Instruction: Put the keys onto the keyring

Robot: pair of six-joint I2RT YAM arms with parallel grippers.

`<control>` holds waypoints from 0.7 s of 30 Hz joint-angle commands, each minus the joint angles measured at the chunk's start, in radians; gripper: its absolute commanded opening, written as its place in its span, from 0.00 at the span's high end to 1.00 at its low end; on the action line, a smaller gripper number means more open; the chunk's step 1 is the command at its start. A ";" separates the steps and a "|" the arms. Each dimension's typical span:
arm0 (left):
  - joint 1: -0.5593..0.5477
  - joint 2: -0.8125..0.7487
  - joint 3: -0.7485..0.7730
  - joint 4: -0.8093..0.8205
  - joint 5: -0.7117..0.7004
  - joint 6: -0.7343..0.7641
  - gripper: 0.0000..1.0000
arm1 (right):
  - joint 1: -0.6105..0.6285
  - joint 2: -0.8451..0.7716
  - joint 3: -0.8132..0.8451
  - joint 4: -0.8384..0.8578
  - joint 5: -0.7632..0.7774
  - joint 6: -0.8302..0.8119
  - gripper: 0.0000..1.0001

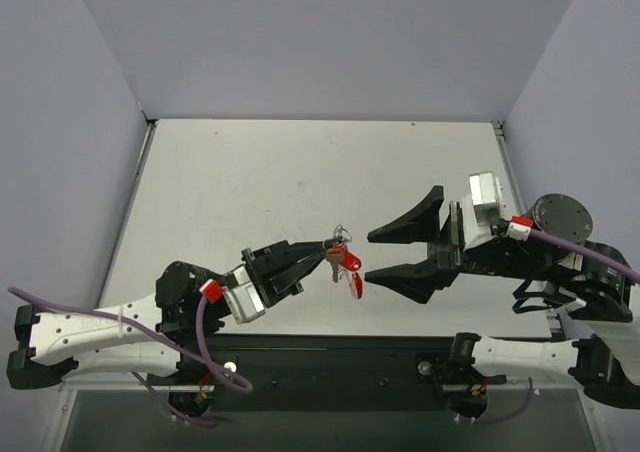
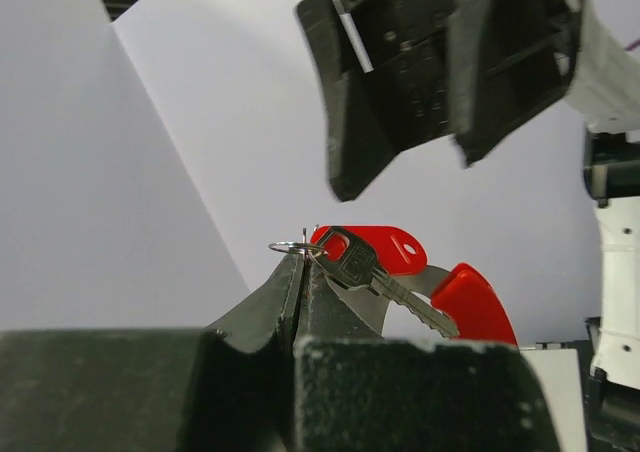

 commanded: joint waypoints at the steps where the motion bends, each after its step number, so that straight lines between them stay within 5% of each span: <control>1: 0.000 -0.030 0.036 -0.067 0.181 -0.031 1.00 | 0.002 0.041 0.040 0.017 0.050 -0.079 0.46; 10: 0.002 -0.046 0.054 -0.114 0.234 -0.069 1.00 | -0.008 0.063 0.048 0.006 0.018 -0.098 0.74; 21: 0.002 -0.061 0.051 -0.110 0.201 -0.068 1.00 | -0.008 0.049 0.045 -0.020 -0.061 -0.081 0.78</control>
